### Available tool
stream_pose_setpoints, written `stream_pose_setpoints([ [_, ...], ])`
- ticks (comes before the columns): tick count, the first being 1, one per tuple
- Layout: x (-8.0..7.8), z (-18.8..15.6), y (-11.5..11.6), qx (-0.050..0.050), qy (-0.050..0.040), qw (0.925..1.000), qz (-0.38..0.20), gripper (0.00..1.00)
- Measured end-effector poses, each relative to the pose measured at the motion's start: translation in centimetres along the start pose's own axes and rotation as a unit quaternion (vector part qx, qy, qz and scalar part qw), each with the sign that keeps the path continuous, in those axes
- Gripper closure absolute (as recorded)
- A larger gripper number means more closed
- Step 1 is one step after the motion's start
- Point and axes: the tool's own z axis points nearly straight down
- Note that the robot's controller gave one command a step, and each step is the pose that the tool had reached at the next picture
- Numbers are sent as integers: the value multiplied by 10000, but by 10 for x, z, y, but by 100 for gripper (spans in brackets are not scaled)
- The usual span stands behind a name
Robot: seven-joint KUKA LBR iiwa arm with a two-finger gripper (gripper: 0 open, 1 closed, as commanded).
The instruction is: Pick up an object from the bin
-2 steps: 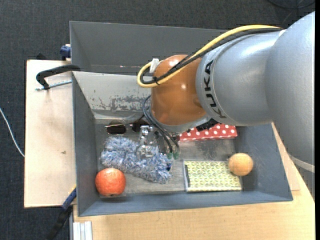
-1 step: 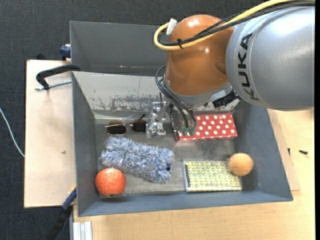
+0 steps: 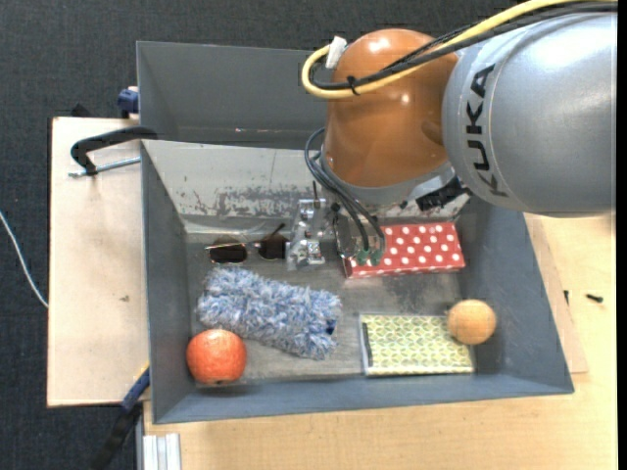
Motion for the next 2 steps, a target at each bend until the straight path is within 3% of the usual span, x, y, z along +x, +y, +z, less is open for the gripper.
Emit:
stream_pose_setpoints([
  [1, -6, 96, 17, 7, 42, 9998, -173, 0],
  [2, -8, 93, 17, 2, 13, 9999, -170, 0],
])
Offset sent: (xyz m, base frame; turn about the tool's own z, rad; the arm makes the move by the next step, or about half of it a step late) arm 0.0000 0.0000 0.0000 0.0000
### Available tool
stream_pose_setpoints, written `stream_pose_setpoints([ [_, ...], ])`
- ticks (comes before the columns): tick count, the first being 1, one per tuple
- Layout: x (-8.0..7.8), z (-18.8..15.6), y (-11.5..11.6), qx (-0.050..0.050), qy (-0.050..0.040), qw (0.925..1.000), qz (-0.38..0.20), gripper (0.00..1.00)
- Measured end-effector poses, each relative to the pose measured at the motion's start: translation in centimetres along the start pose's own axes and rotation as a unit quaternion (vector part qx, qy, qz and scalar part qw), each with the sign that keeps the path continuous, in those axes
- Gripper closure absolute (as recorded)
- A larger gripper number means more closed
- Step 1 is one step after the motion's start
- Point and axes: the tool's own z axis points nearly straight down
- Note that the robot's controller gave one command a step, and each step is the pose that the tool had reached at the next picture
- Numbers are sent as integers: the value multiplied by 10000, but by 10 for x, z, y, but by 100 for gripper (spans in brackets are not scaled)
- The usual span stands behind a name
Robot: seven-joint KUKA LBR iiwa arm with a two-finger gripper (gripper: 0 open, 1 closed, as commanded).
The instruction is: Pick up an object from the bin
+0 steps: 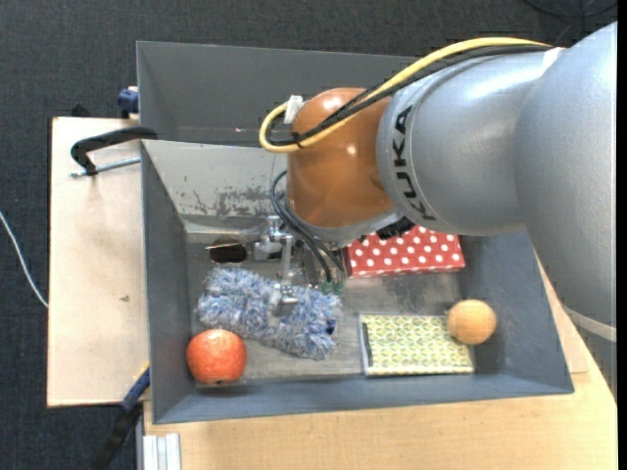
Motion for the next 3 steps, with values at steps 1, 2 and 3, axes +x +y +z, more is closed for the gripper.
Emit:
stream_pose_setpoints([
  [1, 2, 77, 23, -16, -48, 9994, -336, 100],
  [2, 2, 77, 23, -16, -48, 9994, -337, 100],
  [3, 27, -65, -38, 2, -12, 9945, -1046, 100],
])
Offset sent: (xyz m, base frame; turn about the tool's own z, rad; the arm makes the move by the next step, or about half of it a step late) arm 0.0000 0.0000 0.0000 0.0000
